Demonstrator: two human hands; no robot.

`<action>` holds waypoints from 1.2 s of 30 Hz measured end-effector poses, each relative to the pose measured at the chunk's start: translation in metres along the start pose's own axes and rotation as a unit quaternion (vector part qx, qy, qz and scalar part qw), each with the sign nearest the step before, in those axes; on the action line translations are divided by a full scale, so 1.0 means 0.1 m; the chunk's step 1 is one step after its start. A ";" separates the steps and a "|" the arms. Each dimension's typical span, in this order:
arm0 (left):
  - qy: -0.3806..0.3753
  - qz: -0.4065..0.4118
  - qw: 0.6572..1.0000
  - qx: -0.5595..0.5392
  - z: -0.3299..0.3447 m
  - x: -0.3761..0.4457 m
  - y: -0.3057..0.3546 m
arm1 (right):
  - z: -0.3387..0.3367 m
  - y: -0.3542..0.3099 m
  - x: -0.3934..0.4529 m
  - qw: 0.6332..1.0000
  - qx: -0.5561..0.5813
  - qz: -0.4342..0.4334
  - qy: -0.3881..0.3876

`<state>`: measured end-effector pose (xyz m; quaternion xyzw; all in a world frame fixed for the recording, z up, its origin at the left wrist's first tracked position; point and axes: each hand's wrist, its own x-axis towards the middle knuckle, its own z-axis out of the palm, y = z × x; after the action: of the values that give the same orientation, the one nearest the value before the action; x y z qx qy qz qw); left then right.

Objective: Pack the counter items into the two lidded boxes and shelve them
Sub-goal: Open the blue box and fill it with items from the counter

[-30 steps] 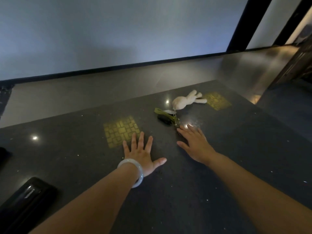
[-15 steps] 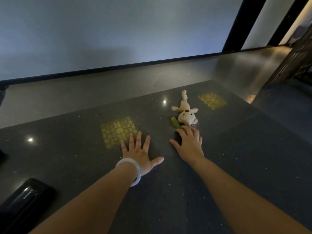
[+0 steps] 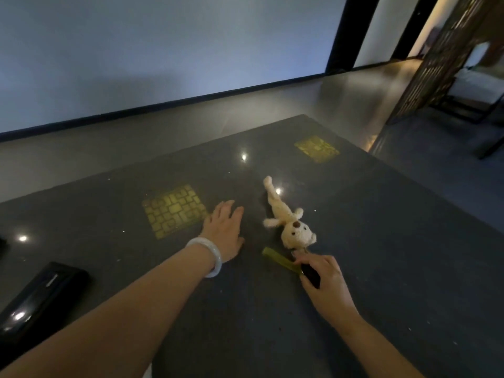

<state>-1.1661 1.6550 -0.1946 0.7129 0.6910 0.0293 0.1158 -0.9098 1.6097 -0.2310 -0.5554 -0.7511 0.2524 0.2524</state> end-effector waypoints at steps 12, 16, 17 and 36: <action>-0.099 0.223 0.969 0.032 0.32 -0.52 1.22 | -0.55 0.11 -1.34 0.990 -0.013 0.139 0.006; -0.091 0.212 0.973 0.031 0.50 -0.79 1.31 | -0.59 0.15 -1.58 0.975 -0.106 0.189 0.042; -0.083 0.213 0.973 0.029 0.54 -0.84 1.32 | -0.59 0.15 -1.62 0.974 -0.109 0.191 0.050; -0.058 0.312 0.890 -0.329 0.26 -1.39 2.17 | -1.62 0.04 -2.56 0.939 0.071 0.171 0.291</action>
<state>-0.9545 1.5101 -0.1588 0.8133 0.3760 0.2482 0.3682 -0.7346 1.3809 -0.1384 -0.7054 -0.5185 0.1713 0.4519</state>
